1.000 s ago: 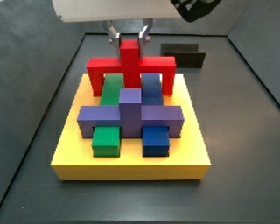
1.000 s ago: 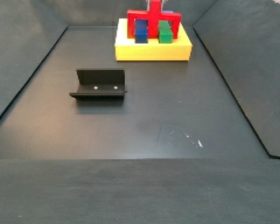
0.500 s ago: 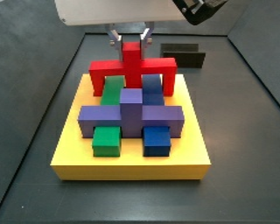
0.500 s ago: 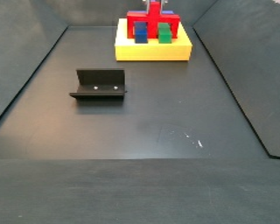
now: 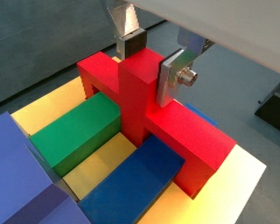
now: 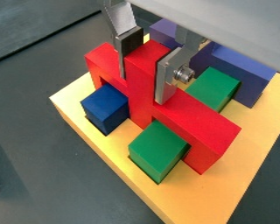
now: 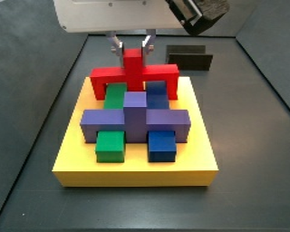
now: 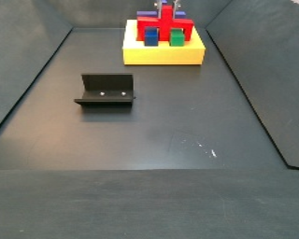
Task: Pick up the red object. Move up. Place the red object on the fixture. Regrasp the red object. Move to above the board. Insert the red object.
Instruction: Insert the red object.
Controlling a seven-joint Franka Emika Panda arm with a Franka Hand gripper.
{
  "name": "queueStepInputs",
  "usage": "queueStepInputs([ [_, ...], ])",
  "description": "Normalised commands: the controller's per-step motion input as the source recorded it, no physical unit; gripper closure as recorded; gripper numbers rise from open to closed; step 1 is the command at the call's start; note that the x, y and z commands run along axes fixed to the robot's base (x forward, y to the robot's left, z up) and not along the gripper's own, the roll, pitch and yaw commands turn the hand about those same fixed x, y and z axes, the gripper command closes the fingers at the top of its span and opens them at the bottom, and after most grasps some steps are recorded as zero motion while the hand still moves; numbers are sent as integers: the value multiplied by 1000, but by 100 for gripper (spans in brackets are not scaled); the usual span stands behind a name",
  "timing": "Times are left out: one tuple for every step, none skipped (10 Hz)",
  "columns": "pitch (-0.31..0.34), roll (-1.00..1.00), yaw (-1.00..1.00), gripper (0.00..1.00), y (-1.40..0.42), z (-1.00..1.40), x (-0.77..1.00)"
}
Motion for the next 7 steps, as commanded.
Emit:
queueStepInputs([
  [-20, 249, -17, 100, -20, -763, 0],
  [-60, 187, -37, 100, -86, -934, 100],
  [-120, 71, -29, 100, -146, -997, 146],
  [-59, 207, 0, 100, -169, -903, 131],
  [30, 404, -63, 100, -237, -557, 271],
  [0, 257, 0, 100, -71, -451, 0],
  [0, 0, 0, 100, 0, 0, 0],
])
